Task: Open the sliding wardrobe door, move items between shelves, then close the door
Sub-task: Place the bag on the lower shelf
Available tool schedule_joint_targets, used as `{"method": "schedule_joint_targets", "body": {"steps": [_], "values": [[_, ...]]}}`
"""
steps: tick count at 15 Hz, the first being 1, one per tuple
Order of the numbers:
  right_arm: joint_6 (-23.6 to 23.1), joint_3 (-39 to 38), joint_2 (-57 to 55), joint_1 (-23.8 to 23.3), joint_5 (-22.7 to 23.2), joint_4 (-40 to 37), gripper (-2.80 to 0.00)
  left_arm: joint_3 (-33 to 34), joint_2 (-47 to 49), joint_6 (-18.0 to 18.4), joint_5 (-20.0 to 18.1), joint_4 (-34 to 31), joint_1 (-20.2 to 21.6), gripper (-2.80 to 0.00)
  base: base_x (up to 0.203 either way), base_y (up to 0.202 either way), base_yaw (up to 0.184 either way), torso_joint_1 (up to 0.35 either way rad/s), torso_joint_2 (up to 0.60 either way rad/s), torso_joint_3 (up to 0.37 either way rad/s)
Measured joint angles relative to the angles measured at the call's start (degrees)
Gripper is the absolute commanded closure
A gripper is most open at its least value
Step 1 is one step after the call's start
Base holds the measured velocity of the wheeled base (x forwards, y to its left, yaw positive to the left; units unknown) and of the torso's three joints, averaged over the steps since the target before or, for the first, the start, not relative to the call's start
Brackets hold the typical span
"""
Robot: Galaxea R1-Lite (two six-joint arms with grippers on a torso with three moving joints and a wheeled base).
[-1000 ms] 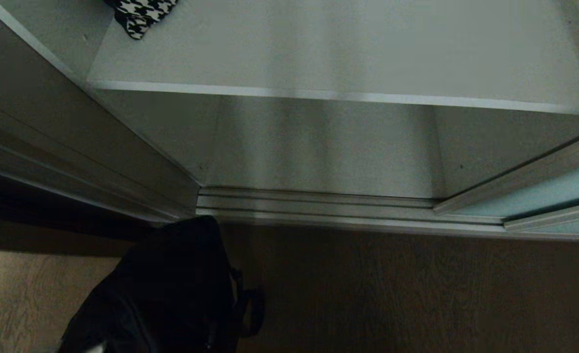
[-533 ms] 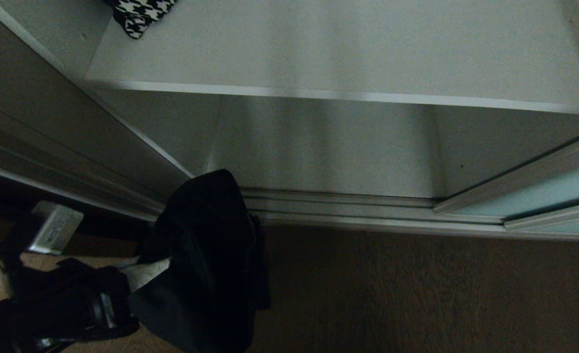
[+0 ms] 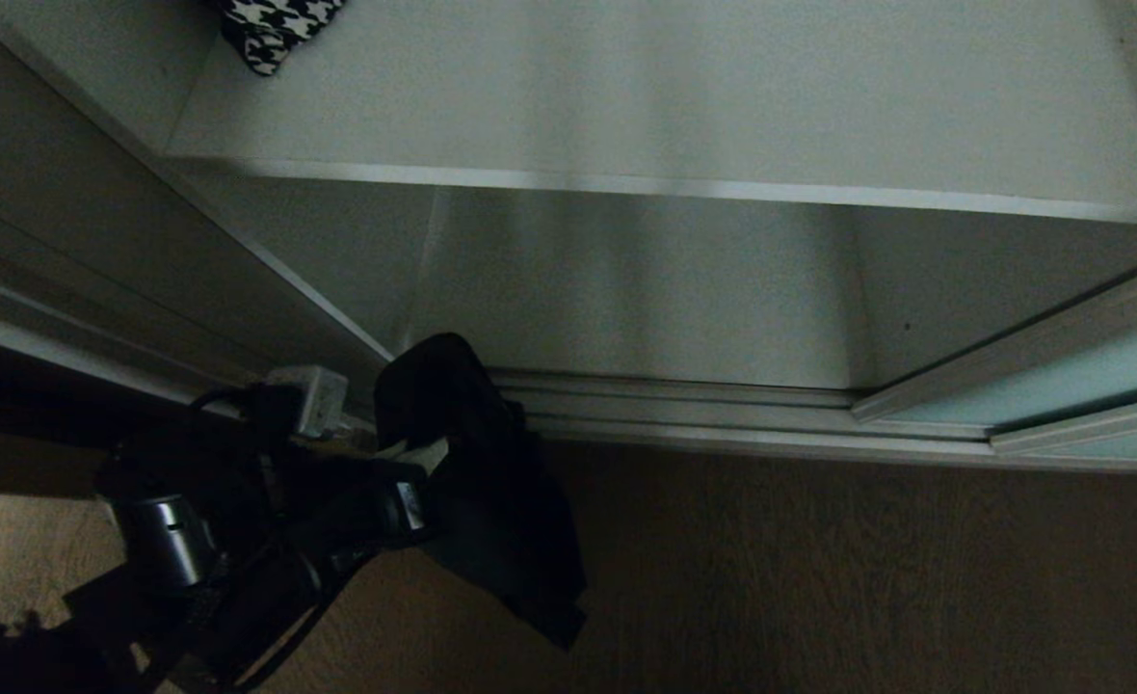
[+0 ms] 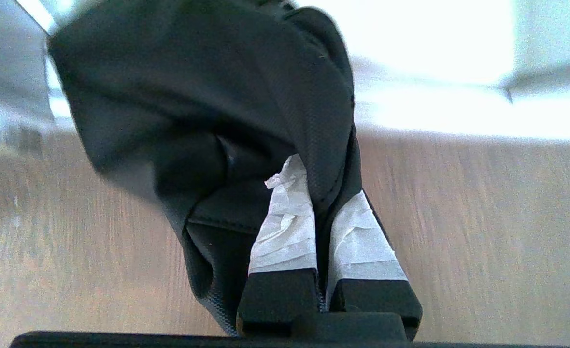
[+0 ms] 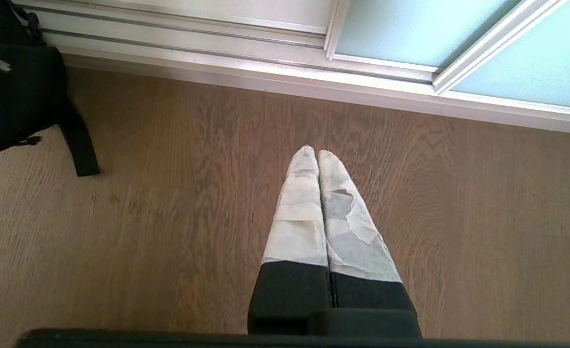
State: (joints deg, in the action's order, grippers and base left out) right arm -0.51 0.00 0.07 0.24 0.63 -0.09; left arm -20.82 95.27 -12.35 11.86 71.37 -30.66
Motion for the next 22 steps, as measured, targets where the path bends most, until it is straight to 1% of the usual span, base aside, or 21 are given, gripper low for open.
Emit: {"method": "schedule_joint_targets", "body": {"steps": [2,4,7,8,12,15,22], "values": [[0.00,0.00,0.00,0.00,0.02,0.00,0.00,-1.99,5.57,-0.25,6.68,6.97,-1.35,0.00,0.000,0.000,0.000,0.000,0.00,0.000],[0.00,0.00,0.00,0.00,0.00,0.00,0.00,-4.95,9.28,-0.46,11.38,10.87,-1.92,0.00,0.000,0.000,0.000,0.000,0.00,0.000],[0.00,0.00,0.00,0.00,0.00,0.00,0.00,-11.29,12.35,-0.41,16.13,11.12,-2.16,0.00,0.000,0.000,0.000,0.000,0.00,0.000],[-0.01,0.00,0.00,0.00,0.02,0.00,0.00,-13.39,12.81,-0.29,17.21,10.97,-2.17,0.00,0.000,0.000,0.000,0.000,0.00,0.000],[0.00,0.00,0.00,0.00,0.02,0.01,0.00,-21.03,13.24,1.06,18.63,9.26,-2.22,0.00,0.000,0.000,0.000,0.000,0.00,0.000],[0.00,0.00,0.00,0.00,0.01,0.00,0.00,-28.44,14.69,1.32,20.89,6.49,-2.16,0.00,0.000,0.000,0.000,0.000,0.00,0.000],[0.02,0.00,0.00,0.00,0.00,0.00,0.00,-42.33,24.33,1.46,21.41,6.55,-0.14,0.00,0.000,0.000,0.000,0.000,0.00,0.000]]}}
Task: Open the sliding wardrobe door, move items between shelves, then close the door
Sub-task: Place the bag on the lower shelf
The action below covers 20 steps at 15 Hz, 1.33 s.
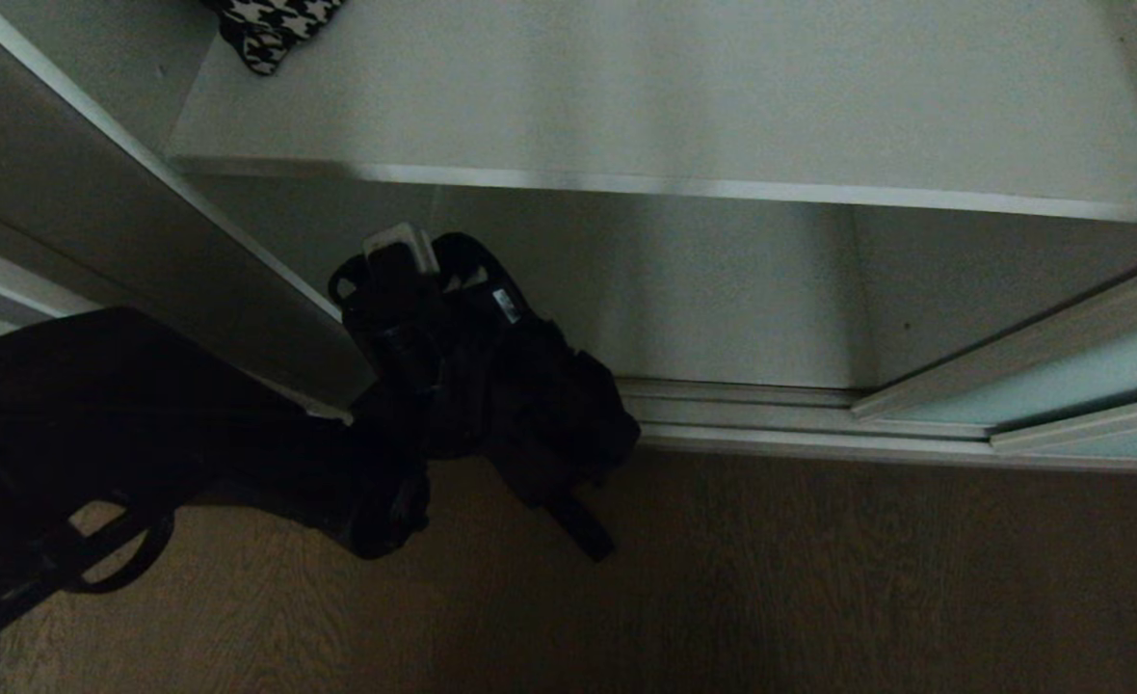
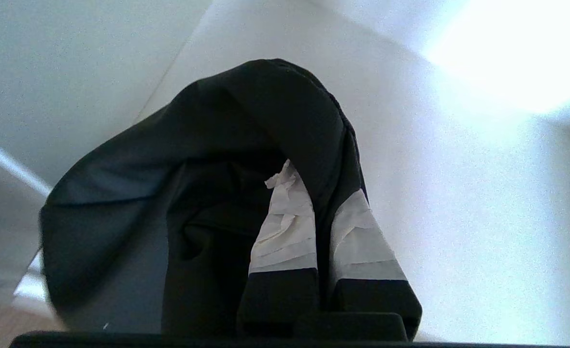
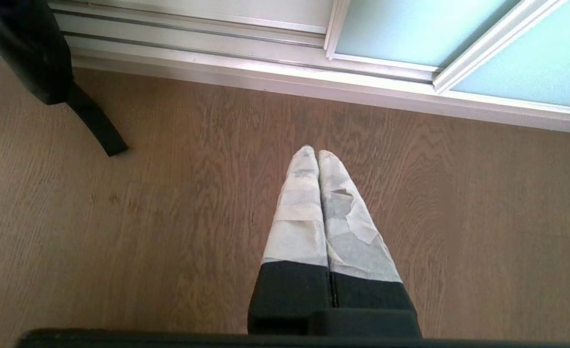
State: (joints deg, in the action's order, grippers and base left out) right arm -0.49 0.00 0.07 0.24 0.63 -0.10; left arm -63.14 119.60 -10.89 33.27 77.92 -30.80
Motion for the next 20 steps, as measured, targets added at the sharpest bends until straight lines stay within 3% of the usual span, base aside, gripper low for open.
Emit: {"method": "schedule_joint_targets", "body": {"steps": [9,16,20], "values": [[-0.02,0.00,0.00,0.00,0.00,0.02,0.00,-21.06,9.05,5.23,-2.41,-0.51,3.16,0.00,0.000,0.000,0.000,0.000,0.00,0.000],[-0.02,0.00,0.00,0.00,0.03,0.00,0.00,-44.89,21.39,9.96,-7.30,-2.53,6.53,0.00,0.000,0.000,0.000,0.000,0.00,0.000],[-0.02,0.00,0.00,0.00,0.00,0.02,0.00,-47.79,20.74,10.37,-9.30,-0.18,10.08,0.00,0.000,0.000,0.000,0.000,0.00,0.000]]}}
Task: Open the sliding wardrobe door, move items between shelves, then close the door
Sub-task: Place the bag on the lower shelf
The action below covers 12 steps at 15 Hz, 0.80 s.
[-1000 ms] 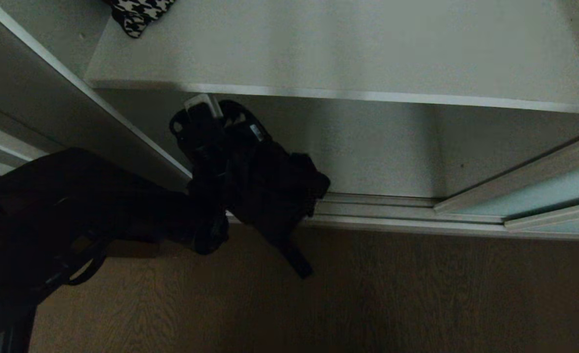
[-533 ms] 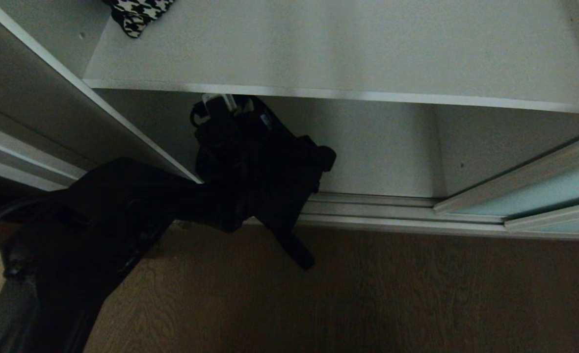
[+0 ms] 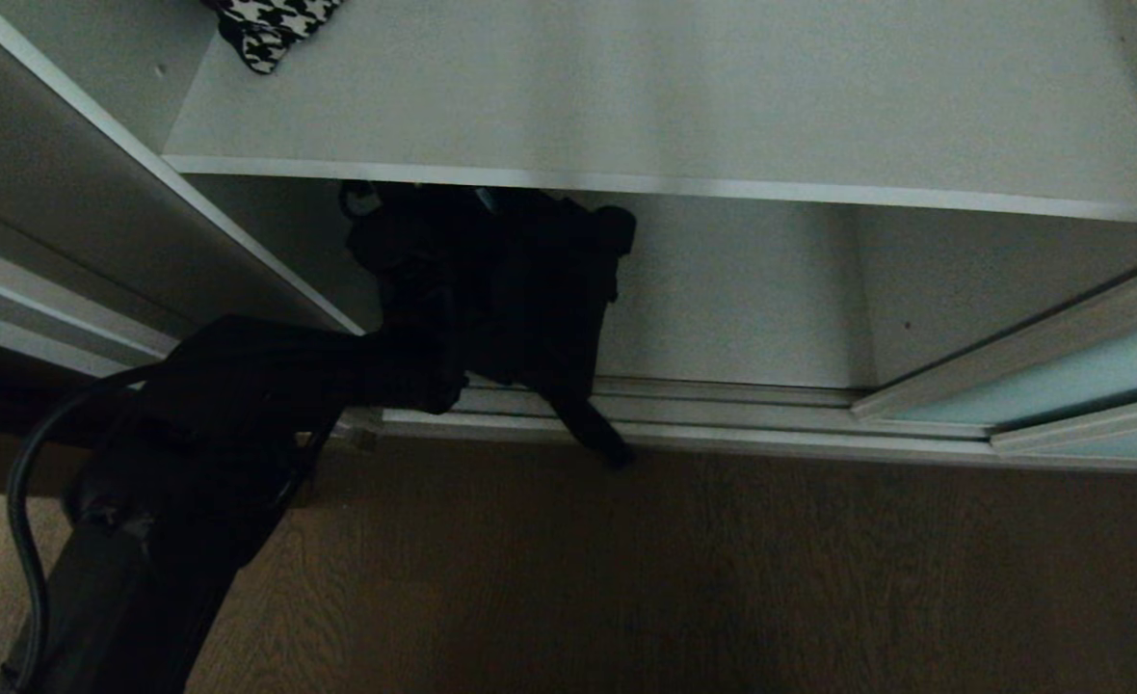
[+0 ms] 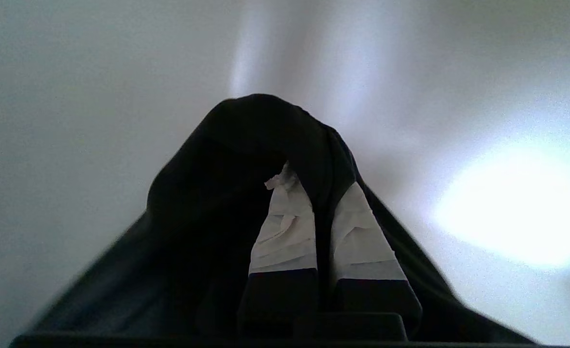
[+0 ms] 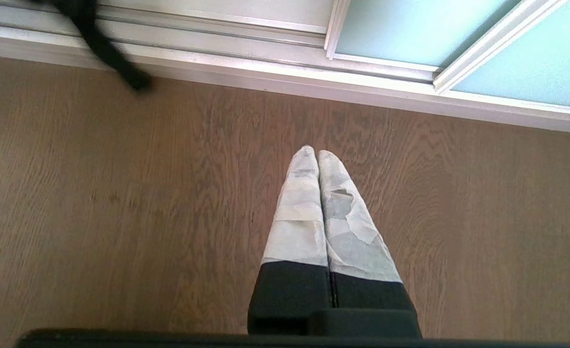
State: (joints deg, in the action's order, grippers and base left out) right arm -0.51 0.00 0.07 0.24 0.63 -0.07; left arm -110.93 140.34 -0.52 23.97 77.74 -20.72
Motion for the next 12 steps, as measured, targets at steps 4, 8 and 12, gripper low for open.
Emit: {"method": "schedule_joint_targets", "body": {"steps": [4,8,12], "values": [[0.01,0.00,0.00,0.00,0.00,-0.02,0.00,-0.01,-0.82,1.70,-0.50,6.58,2.65,0.00,0.000,0.000,0.000,0.000,0.00,0.000],[0.02,0.00,0.00,0.00,0.02,-0.02,0.00,0.07,1.06,3.93,-1.34,10.02,3.09,0.00,0.000,0.000,0.000,0.000,0.00,0.000],[0.00,0.00,0.00,-0.02,0.02,-0.02,0.00,0.13,6.26,4.10,-0.22,9.77,2.57,0.00,0.000,0.000,0.000,0.000,0.00,0.000]]}}
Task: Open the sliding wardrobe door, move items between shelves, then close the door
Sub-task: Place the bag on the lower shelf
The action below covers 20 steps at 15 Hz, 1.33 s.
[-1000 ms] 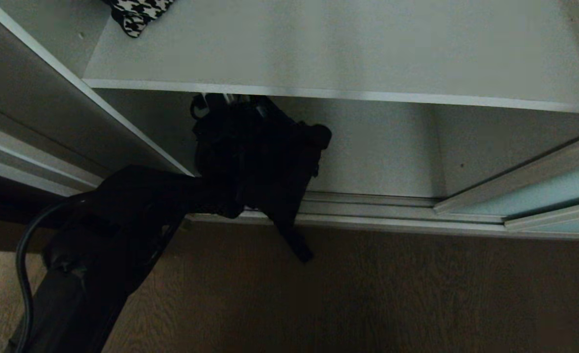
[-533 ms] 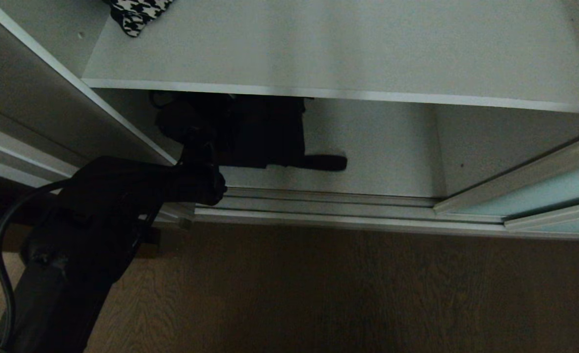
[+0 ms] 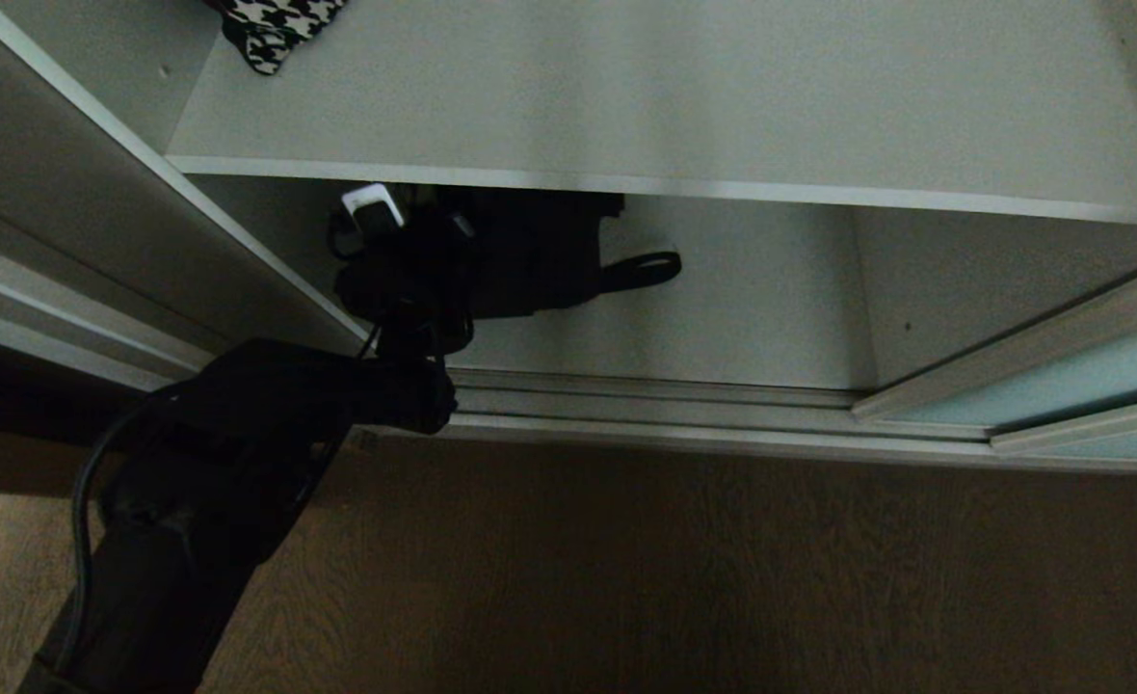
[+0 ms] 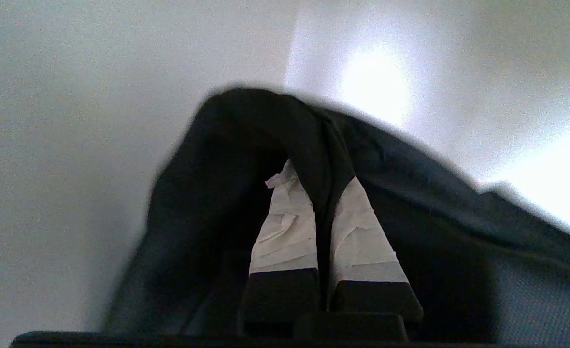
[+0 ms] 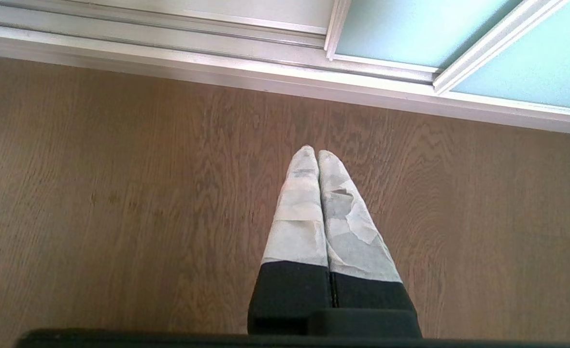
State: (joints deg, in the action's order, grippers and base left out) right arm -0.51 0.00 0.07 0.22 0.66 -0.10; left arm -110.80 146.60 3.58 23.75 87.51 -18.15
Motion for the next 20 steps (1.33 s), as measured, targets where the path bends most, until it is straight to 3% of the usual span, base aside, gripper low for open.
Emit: {"method": "schedule_joint_targets", "body": {"steps": [4,8,11,12,20], "values": [[-0.01,0.00,0.00,0.02,0.00,0.00,0.00,0.07,4.38,1.14,0.25,-3.85,-0.69,0.00,0.000,0.000,0.000,0.000,0.00,0.000],[0.00,0.00,0.00,0.02,0.00,0.02,0.00,0.05,7.95,5.56,0.42,-3.55,-0.94,0.00,0.000,0.000,0.000,0.000,0.00,0.000],[0.00,0.00,0.00,0.02,-0.02,0.00,0.00,0.05,9.32,5.80,0.56,-3.53,-1.30,0.00,0.000,0.000,0.000,0.000,0.00,0.000],[0.00,0.00,0.00,0.02,0.00,0.00,0.00,0.05,9.44,5.78,0.64,-3.53,-1.33,-2.80,0.000,0.000,0.000,0.000,0.00,0.000],[0.00,0.00,0.00,0.02,0.00,0.00,0.00,0.11,7.20,5.81,1.99,-0.52,-1.27,-2.80,0.000,0.000,0.000,0.000,0.00,0.000]]}}
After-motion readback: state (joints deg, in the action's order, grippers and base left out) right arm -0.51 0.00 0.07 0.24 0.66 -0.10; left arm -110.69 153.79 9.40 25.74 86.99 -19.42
